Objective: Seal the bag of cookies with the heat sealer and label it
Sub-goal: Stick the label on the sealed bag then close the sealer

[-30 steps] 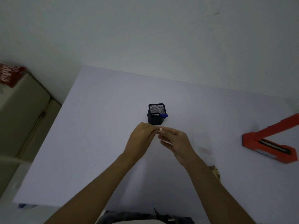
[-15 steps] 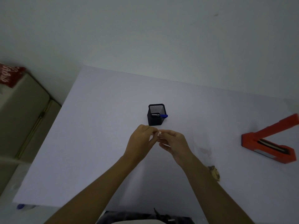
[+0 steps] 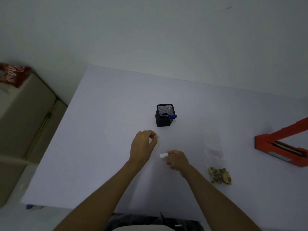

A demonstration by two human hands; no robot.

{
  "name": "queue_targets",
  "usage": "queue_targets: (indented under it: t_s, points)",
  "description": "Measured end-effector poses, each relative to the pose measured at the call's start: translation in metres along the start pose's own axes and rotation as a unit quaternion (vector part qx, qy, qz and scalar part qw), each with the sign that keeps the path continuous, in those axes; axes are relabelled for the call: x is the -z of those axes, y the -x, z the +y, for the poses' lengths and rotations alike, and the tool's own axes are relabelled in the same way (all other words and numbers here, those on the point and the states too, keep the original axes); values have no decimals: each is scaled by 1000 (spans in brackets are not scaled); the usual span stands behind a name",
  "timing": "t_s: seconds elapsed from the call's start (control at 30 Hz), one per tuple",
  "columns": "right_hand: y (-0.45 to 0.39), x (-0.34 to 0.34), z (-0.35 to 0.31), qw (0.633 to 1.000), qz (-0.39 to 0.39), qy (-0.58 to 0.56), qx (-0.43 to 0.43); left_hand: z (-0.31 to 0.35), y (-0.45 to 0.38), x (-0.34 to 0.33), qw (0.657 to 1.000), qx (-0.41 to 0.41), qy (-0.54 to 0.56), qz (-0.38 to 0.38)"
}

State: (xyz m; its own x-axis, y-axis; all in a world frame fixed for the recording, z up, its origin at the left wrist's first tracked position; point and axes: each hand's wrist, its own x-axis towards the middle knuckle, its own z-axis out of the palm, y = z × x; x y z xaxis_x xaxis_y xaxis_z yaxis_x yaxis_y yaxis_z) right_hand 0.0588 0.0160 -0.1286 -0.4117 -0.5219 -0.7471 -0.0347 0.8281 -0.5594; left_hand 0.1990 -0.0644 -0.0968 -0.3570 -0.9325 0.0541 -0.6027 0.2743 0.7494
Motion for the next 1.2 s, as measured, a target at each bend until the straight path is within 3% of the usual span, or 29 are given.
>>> queue_targets:
  t_s: [0.1,0.17,0.23,0.3,0.5,0.67,0.77,0.87,1.0,1.2]
  points:
    - [2,6,-6,995,55,71,47,0,1,-2,1000,-3,-5,10]
    - [13,10,-15,994,83,-37,57,3,2,-4,1000,-6,-17,22]
    - [31,13,-29,984,42,-168,42,9,3,-9,999,-27,-30,32]
    - [45,18,-38,974,19,-222,37,18,4,-17,995,-78,-47,30]
    - [56,63,-21,943,49,-327,19,53,12,-63,952,-290,-93,41]
    - [43,115,15,926,46,-374,-1,76,24,-115,948,-311,-72,-11]
    - [25,152,35,934,51,-353,-13,94,24,-145,944,-316,-61,-68]
    - [0,187,46,959,60,-276,-4,114,15,-171,953,-274,-48,-121]
    - [-45,220,56,985,79,-155,14,127,-4,-209,981,-101,4,-166]
    - [-97,233,73,995,61,-9,73,115,-30,-244,986,18,-5,-165]
